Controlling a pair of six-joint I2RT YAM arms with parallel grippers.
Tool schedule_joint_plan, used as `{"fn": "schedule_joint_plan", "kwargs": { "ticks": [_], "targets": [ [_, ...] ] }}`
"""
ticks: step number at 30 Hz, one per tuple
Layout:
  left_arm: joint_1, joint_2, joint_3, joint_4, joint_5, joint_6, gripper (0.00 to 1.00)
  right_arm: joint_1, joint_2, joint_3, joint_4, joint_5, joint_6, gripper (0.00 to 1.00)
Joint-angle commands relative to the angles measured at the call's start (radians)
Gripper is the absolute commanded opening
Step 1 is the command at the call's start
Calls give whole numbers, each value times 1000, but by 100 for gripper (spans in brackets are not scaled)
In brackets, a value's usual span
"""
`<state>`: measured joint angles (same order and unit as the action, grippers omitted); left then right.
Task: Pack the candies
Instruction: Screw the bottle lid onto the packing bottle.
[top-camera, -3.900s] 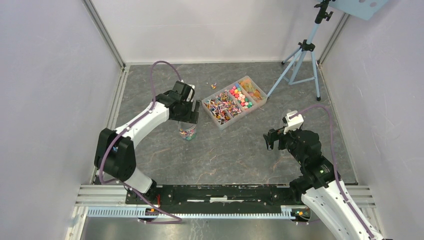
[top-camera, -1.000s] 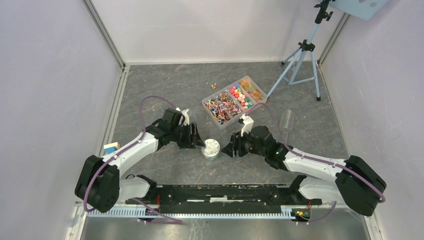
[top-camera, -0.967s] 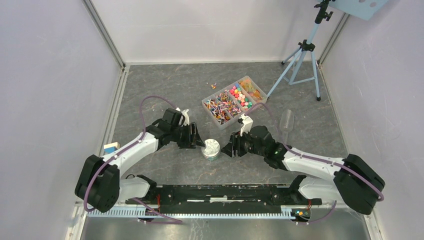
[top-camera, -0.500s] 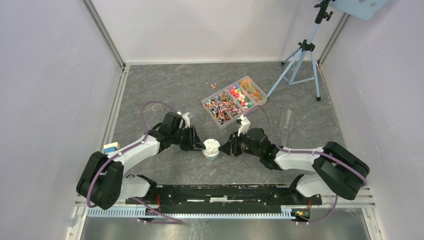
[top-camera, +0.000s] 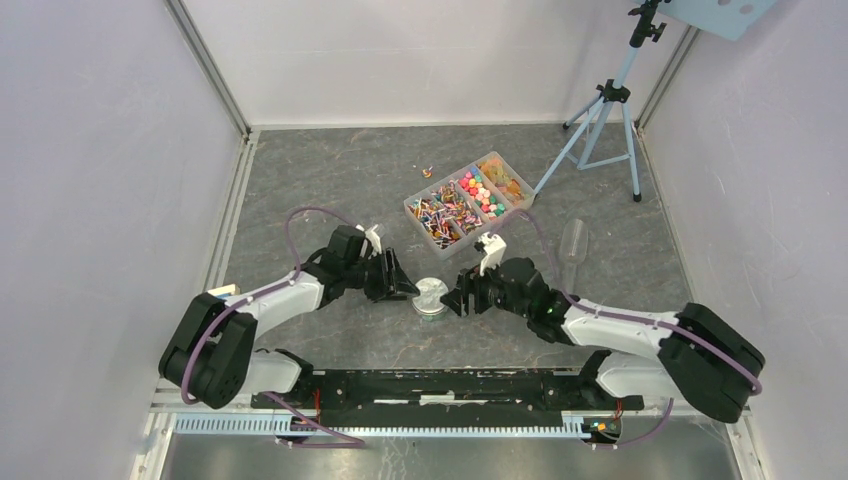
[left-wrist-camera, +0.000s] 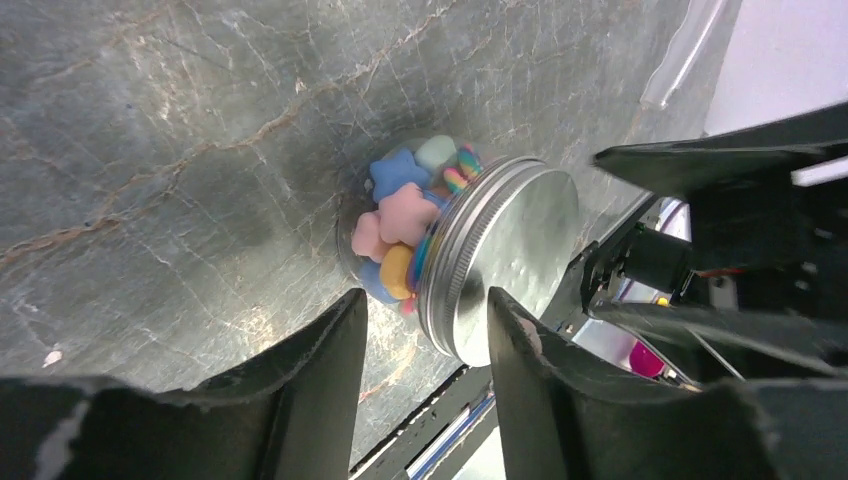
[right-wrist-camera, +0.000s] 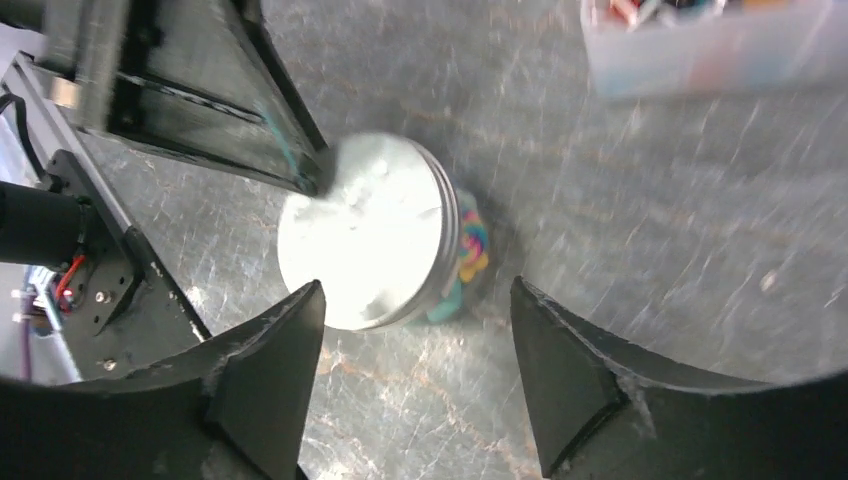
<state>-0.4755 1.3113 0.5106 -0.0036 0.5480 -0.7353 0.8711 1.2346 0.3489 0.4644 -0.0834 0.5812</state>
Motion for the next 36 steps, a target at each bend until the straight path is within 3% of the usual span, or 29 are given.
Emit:
{"fn": "schedule_joint_plan", "kwargs": {
  "ticks": [1,6,10,18,22,29,32,36],
  "targets": [
    [6,-21,102,-120,-65,28,58,8,-78,172,-236,26,-349,80],
    [37,-51,119,-144,-60,26,65,16,10,295,-365,-105,-647,96],
    [56,-57,100,-125,-16,3,65,94,90,390,-452,-72,-836,97],
    [62,-61,65,-105,33,-9,64,139,183,441,-454,-68,-943,98],
    [61,-69,37,-81,60,-15,69,137,219,450,-440,-84,-935,98],
    [19,-86,-38,-12,27,-52,82,138,256,403,-364,-81,-897,88],
    [-17,-19,-66,80,37,-87,81,137,252,364,-305,-81,-874,81],
    [-72,45,-83,112,-13,-100,72,138,254,320,-248,-52,-830,71]
  ]
}}
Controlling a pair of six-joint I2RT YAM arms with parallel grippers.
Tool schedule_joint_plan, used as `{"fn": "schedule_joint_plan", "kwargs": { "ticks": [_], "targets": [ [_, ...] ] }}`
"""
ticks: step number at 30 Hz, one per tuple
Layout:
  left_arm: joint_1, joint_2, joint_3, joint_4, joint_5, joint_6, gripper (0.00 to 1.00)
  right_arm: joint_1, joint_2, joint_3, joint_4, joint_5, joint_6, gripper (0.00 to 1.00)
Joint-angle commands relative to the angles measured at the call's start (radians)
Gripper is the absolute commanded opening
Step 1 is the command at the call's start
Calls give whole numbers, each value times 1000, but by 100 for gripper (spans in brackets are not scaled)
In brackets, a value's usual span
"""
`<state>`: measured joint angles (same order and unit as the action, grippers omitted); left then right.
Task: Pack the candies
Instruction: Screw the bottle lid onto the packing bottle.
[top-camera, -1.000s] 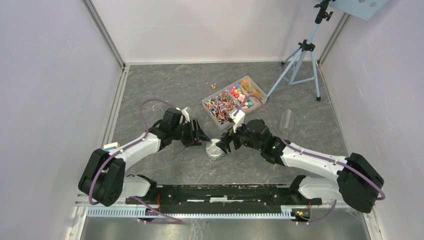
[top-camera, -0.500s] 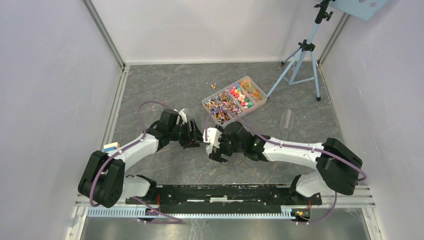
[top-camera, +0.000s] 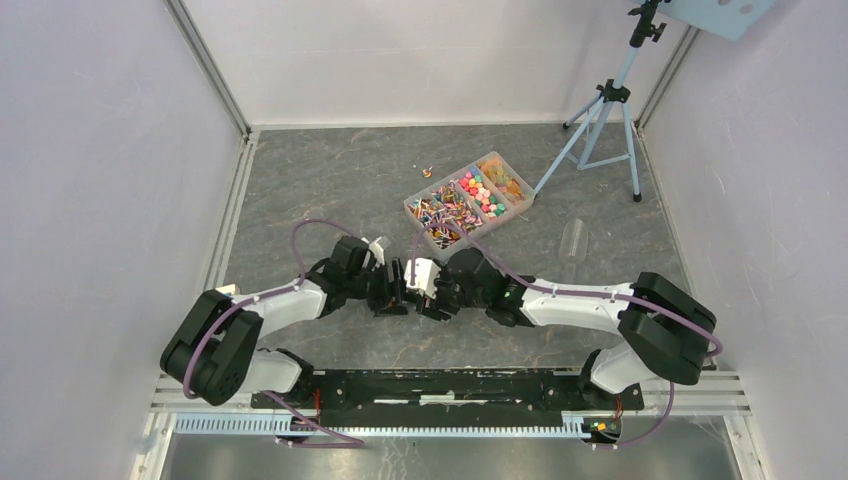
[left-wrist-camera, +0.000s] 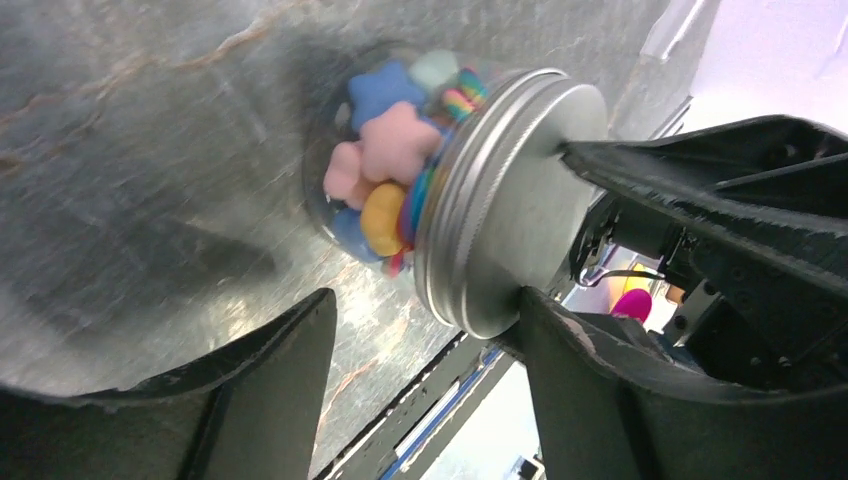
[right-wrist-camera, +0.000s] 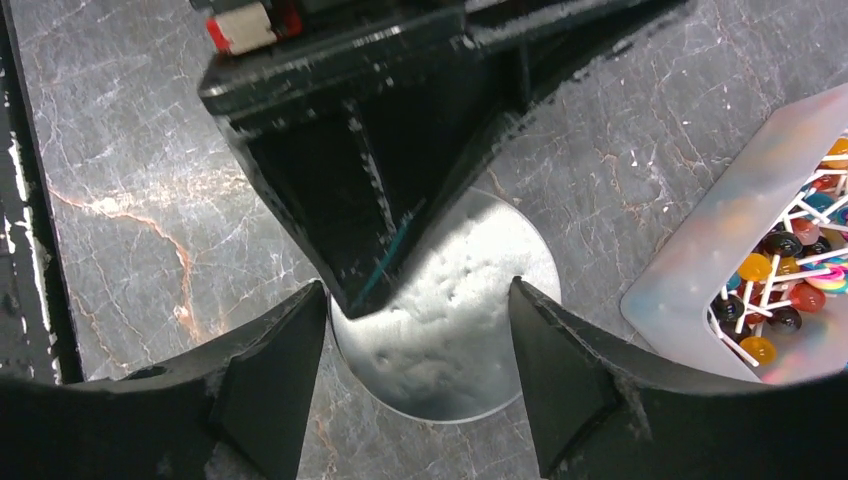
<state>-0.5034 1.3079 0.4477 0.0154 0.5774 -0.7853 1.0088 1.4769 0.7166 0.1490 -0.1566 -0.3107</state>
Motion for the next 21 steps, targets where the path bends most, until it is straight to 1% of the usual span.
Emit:
{"fn": "schedule_joint_plan", "kwargs": {
  "ticks": [1,3,5,8,9,11,17,19,21],
  "targets": [
    [-49,56,-33,94,-62,-52,68,0,16,-55,69,30,79,70],
    [-48,79,-54,99,-91,-54,63,4,19,-69,73,44,123,70],
    [-47,102,-61,101,-110,-48,61,14,14,-91,85,68,169,68],
    [-47,137,-64,105,-128,-43,56,25,18,-136,124,109,219,60],
    [-47,144,-66,104,-134,-42,55,28,24,-158,141,125,232,58],
    [-47,155,-69,92,-158,-32,54,38,33,-194,169,192,265,61],
    [-48,166,-87,108,-177,-47,50,97,33,-241,222,422,434,60],
    [-48,153,-99,115,-179,-54,50,108,28,-255,248,462,477,60],
    [-47,129,-99,115,-169,-52,50,108,15,-256,270,452,487,60]
  ]
}}
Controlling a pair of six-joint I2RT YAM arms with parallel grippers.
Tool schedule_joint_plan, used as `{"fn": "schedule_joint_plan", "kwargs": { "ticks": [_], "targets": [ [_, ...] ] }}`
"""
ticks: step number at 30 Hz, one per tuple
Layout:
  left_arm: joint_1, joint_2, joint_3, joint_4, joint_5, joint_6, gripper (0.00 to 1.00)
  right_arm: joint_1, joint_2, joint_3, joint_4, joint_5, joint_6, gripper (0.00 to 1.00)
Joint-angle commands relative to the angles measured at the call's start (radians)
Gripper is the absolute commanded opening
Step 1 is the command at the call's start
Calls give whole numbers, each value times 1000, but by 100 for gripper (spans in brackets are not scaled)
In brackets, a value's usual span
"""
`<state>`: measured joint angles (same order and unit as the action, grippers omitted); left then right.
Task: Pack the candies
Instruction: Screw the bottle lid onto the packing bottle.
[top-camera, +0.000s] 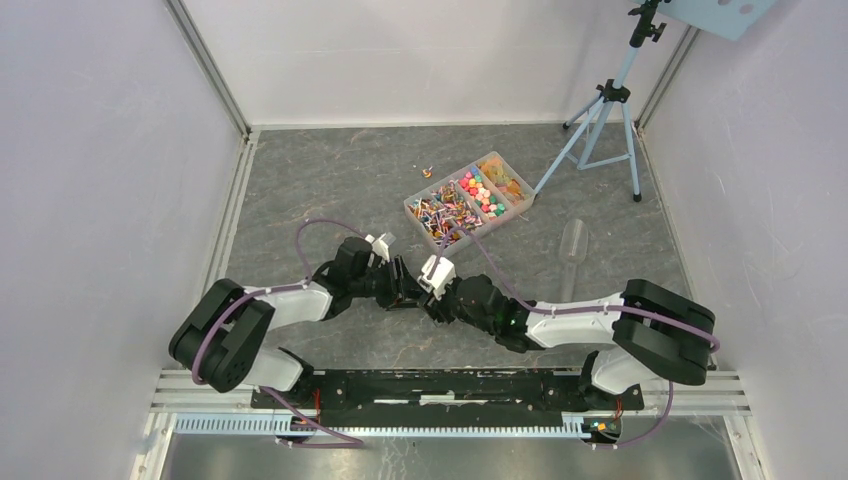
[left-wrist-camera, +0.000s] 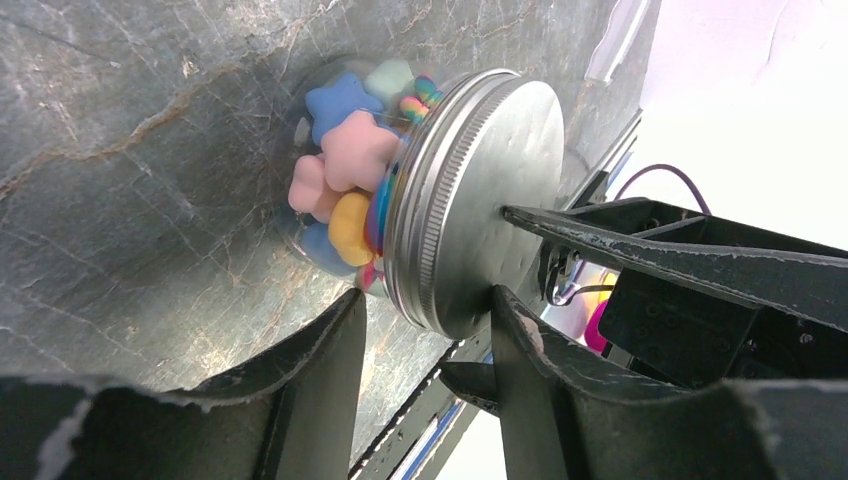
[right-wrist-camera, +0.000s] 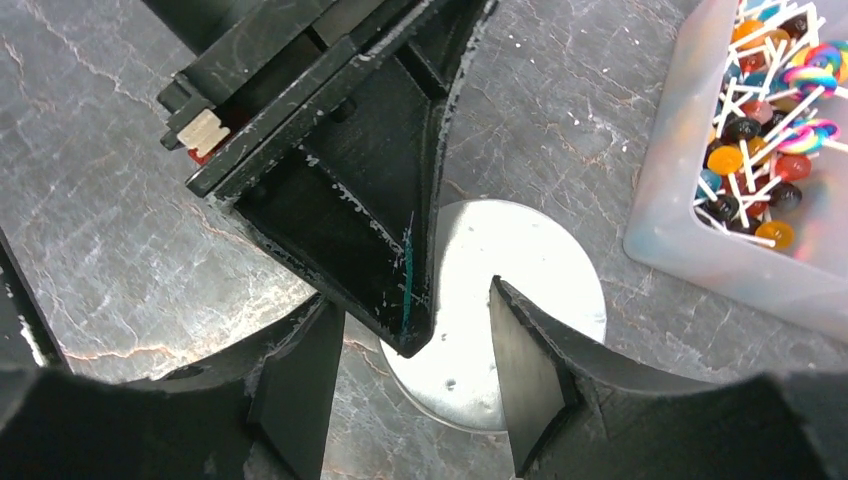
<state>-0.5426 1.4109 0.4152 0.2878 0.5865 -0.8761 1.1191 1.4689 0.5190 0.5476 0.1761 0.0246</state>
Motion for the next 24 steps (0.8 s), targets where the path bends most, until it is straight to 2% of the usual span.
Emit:
{"fn": "schedule_joint_plan", "kwargs": {
  "ticks": [1,5,14,18,21,22,23,24],
  "targets": [
    [-10,12,-63,-157,-170,43,51,-3,12,-45,-135,111,152,62],
    [-7,-52,-9,-164,-113,61,59,-8,-68,37,-213,89,140,76],
    [10,-143,331,-498,-142,186,71,-18,-331,141,-448,43,108,98],
    [10,-183,450,-595,-181,236,73,-19,-492,162,-545,78,96,98],
    [10,-212,544,-663,-210,285,76,-19,-586,257,-696,162,76,98],
    [10,-218,590,-700,-217,309,80,-19,-610,290,-745,205,79,98],
    [10,-224,627,-730,-223,333,99,-19,-632,312,-777,237,83,98],
    [10,-234,672,-767,-228,359,100,-20,-660,323,-806,257,89,98]
  ]
}}
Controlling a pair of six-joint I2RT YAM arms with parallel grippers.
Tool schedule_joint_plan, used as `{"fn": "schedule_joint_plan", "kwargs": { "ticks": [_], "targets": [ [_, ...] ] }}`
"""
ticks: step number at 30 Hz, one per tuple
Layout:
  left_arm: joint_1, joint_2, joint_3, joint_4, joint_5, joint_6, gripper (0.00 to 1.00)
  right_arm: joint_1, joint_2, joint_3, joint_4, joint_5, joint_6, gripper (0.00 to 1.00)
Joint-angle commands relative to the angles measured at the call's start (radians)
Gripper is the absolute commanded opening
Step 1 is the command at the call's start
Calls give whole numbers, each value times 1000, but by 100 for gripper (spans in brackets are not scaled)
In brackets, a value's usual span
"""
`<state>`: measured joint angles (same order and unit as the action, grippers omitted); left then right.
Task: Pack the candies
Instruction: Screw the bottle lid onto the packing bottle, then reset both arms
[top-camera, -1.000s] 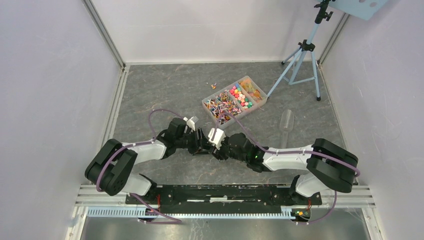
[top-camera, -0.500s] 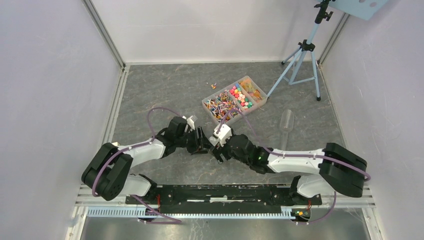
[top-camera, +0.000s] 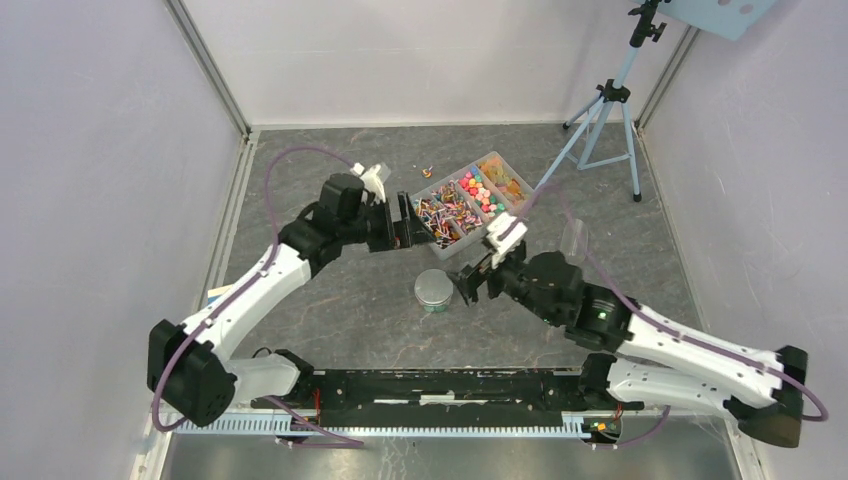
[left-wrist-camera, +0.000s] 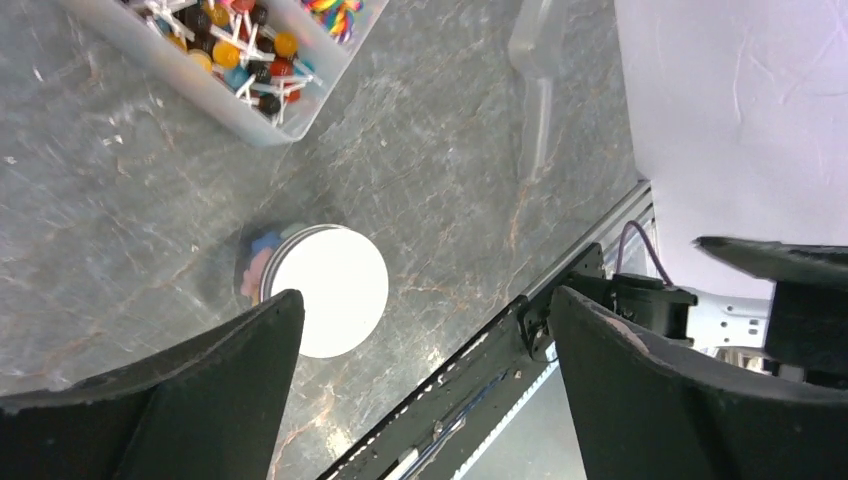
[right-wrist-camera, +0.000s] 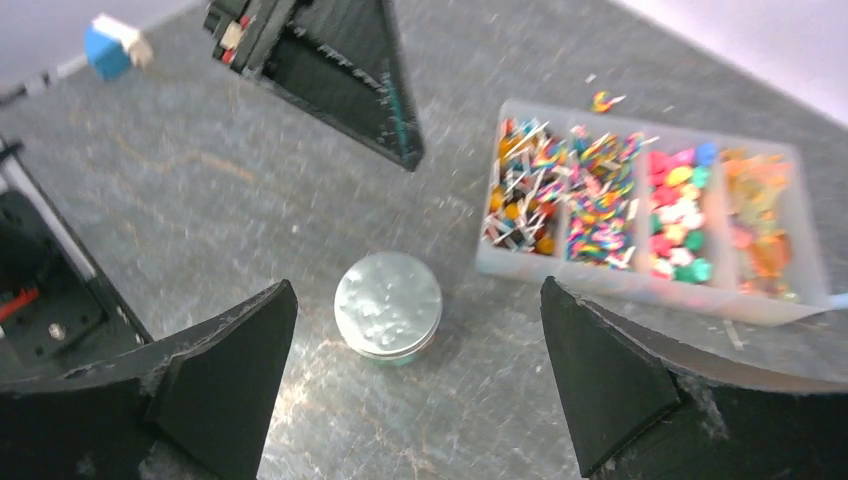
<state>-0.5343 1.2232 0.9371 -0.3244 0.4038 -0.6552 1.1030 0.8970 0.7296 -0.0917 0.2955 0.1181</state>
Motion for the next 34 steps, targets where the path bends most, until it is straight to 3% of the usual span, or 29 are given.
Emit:
{"fn": "schedule_joint_plan", "kwargs": {
  "ticks": [1,8,14,20,34],
  "targets": [
    [0,-59,191,-183,-49,160,100,-3,-118,113,-183,144,7,98],
    [0,-230,287,-216,-79,249,100,-3,-306,60,-297,283,177,98],
    [0,-445,137,-140,-122,209,100,-3,-431,33,-357,386,240,98],
    [0,-597,27,-163,-162,186,100,-4,-506,20,-400,448,251,98],
    [0,-672,-23,-192,-201,181,100,-3,-513,10,-377,487,273,98]
  ]
}}
